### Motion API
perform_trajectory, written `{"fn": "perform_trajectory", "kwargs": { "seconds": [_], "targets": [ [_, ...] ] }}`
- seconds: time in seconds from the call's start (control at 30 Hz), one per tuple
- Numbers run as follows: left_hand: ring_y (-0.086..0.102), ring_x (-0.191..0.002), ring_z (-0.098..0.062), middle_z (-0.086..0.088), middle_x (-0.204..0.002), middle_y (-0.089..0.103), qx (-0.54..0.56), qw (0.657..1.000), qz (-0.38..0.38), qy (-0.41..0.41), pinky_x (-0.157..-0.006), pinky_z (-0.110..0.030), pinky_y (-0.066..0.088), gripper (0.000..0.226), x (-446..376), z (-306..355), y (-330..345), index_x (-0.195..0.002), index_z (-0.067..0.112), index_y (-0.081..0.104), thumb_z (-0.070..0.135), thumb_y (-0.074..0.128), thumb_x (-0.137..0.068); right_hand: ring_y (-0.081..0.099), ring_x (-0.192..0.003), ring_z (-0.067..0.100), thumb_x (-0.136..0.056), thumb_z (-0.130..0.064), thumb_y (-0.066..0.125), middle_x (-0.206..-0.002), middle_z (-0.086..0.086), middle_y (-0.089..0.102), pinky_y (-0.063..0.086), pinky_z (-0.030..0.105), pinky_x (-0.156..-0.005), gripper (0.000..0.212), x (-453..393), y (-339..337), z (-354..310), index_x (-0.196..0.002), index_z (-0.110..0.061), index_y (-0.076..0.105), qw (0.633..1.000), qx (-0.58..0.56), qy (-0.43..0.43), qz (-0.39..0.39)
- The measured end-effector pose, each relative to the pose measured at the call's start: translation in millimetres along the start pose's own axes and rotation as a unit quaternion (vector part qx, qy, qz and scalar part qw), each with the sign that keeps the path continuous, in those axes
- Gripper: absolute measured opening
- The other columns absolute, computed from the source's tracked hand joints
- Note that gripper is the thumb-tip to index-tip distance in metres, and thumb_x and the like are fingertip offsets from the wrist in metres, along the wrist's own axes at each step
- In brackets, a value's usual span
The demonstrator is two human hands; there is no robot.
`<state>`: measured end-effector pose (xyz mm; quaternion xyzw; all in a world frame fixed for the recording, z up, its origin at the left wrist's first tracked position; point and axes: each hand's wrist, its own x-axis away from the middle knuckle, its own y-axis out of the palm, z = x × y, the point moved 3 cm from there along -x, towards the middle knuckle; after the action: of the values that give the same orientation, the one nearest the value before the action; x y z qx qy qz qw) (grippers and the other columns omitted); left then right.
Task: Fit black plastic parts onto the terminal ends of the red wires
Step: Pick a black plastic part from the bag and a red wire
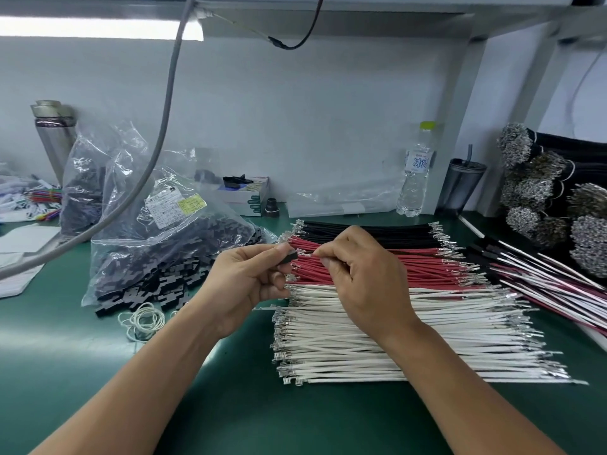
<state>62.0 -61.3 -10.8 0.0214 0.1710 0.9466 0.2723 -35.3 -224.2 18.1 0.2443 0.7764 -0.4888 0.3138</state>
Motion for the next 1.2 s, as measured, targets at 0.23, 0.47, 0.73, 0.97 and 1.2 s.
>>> {"fn": "perform_trajectory", "kwargs": {
  "seconds": [0.23, 0.47, 0.73, 0.97, 1.2],
  "targets": [
    [0.059, -0.051, -0.014, -0.011, -0.074, 0.068, 0.008, 1.0, -0.015, -0.009, -0.052, -0.028, 0.059, 0.022, 0.7, 0.9, 0.1, -0.093, 0.003, 0.08, 0.021, 0.075, -0.081, 0.054, -0.067, 0.003, -0.094, -0.017, 0.07, -0.091, -0.01, 0.061, 0.046, 0.018, -0.053, 0.009, 1.0, -0.7, -0.8, -0.098, -0.02, 0.078, 0.999, -0.001, -0.03, 0.02],
    [0.056, -0.051, -0.012, -0.008, -0.072, 0.063, 0.004, 0.998, -0.047, -0.045, -0.051, -0.027, 0.06, 0.017, 1.9, 4.1, -1.6, -0.084, 0.006, 0.078, 0.021, 0.072, -0.087, 0.051, -0.069, 0.011, -0.09, -0.004, 0.072, -0.087, -0.002, 0.058, 0.047, 0.027, -0.047, 0.011, 3.0, -2.4, -6.4, -0.099, -0.011, 0.075, 0.979, 0.112, -0.167, 0.03],
    [0.057, -0.051, -0.01, -0.006, -0.071, 0.063, 0.032, 0.995, -0.07, -0.057, -0.052, -0.025, 0.059, 0.017, 1.3, 6.1, -2.5, -0.085, 0.008, 0.079, 0.021, 0.07, -0.088, 0.053, -0.069, 0.007, -0.096, -0.02, 0.066, -0.087, -0.004, 0.059, 0.049, 0.022, -0.057, 0.015, 2.1, -0.2, -2.7, -0.099, -0.011, 0.077, 0.994, -0.003, -0.102, 0.042],
    [0.057, -0.051, -0.01, -0.007, -0.072, 0.062, 0.026, 0.996, -0.065, -0.062, -0.051, -0.025, 0.058, 0.018, 1.4, 6.1, -6.2, -0.092, 0.004, 0.076, 0.02, 0.071, -0.087, 0.054, -0.067, 0.009, -0.092, -0.015, 0.072, -0.087, -0.005, 0.059, 0.051, 0.031, -0.052, 0.01, 4.0, 0.6, -1.0, -0.101, -0.013, 0.078, 0.993, 0.007, -0.116, 0.033],
    [0.057, -0.05, -0.011, -0.007, -0.072, 0.062, 0.012, 0.992, -0.085, -0.09, -0.051, -0.026, 0.059, 0.018, 3.8, 6.7, -4.9, -0.094, 0.003, 0.073, 0.019, 0.072, -0.085, 0.05, -0.069, 0.004, -0.095, -0.021, 0.067, -0.087, -0.005, 0.058, 0.042, 0.012, -0.061, 0.014, 2.3, 0.1, -0.5, -0.097, -0.011, 0.076, 0.994, -0.002, -0.102, 0.05]
  ]
}}
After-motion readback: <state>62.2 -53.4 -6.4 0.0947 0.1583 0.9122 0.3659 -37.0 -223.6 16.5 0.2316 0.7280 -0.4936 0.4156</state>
